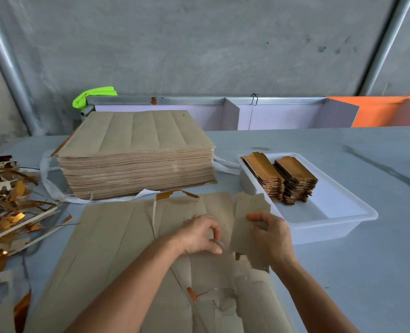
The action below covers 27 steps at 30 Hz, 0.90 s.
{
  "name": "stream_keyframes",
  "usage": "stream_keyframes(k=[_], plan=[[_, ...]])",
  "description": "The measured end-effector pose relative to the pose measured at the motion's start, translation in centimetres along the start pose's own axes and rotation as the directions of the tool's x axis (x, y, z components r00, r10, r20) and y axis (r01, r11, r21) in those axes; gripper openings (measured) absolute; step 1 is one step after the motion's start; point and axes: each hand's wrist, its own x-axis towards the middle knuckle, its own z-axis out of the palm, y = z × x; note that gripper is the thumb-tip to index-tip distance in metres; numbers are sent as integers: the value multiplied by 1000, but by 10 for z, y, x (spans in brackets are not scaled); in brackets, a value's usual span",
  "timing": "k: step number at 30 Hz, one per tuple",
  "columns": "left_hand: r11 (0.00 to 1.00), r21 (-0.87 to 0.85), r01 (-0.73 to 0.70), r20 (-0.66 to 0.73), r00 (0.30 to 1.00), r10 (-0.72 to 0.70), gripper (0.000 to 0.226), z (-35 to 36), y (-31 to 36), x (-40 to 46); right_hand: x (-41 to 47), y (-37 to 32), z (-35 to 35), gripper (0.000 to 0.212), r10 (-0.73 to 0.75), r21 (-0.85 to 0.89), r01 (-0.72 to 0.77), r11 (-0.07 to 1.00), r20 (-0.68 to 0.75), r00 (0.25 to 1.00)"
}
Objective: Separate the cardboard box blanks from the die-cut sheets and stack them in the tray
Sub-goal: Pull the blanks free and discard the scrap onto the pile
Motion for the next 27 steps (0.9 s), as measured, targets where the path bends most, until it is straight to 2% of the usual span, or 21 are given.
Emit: stream_keyframes(k=[3, 5, 6, 8, 10, 12, 14, 15, 17, 19, 21, 23, 26, 27], plan=[[977, -211, -24, -52, 999, 13, 27, -18, -1, -9, 0, -11, -7, 33, -170, -177, 161, 971, -37, 985], [943, -322, -82, -111, 993, 48, 25, -25, -2, -16, -2, -19, -8, 33, -263, -282, 278, 918, 90, 961], [931, -350, -103, -132, 989, 60, 24, -26, -2, -18, -5, -24, -5, 31, -264, -271, 307, 912, 185, 947], [929, -343, -142, -179, 980, 84, 22, -25, -1, -22, -12, -33, 4, 20, -189, -161, 255, 953, 339, 922], [928, -319, -192, -260, 959, 109, 23, -19, -1, -23, -20, -40, 14, 31, -92, -32, 116, 993, 410, 907], [924, -318, -212, -348, 933, 95, 22, -13, -2, -26, -24, -40, 22, 36, -56, -12, 68, 998, 433, 900], [917, -343, -202, -439, 898, 33, 18, -6, -5, -29, -26, -39, 27, 26, -71, -46, 102, 994, 450, 890], [916, -357, -182, -488, 873, -16, 19, -2, -7, -30, -25, -36, 30, 25, -68, -62, 104, 993, 427, 902], [918, -383, -101, -536, 834, -132, 43, 9, -11, -34, -22, -34, 34, 25, 0, -63, 20, 998, 297, 955], [937, -348, 11, -473, 861, -186, 59, 23, -18, -39, -20, -31, 35, 24, 83, 23, -88, 996, 184, 980], [967, -238, 87, -411, 893, -181, 52, 34, -24, -45, -19, -30, 35, 21, 130, 150, -149, 977, 133, 983], [984, -159, 83, -411, 900, -142, 52, 39, -26, -51, -19, -31, 34, 15, 166, 258, -176, 950, 60, 984], [996, 0, 89, -366, 927, -82, 86, 42, -21, -55, -17, -35, 33, 17, 183, 334, -168, 928, -16, 983], [993, 68, 101, -356, 932, -70, 86, 43, -21, -55, -16, -36, 34, 17, 178, 349, -160, 923, -19, 984]])
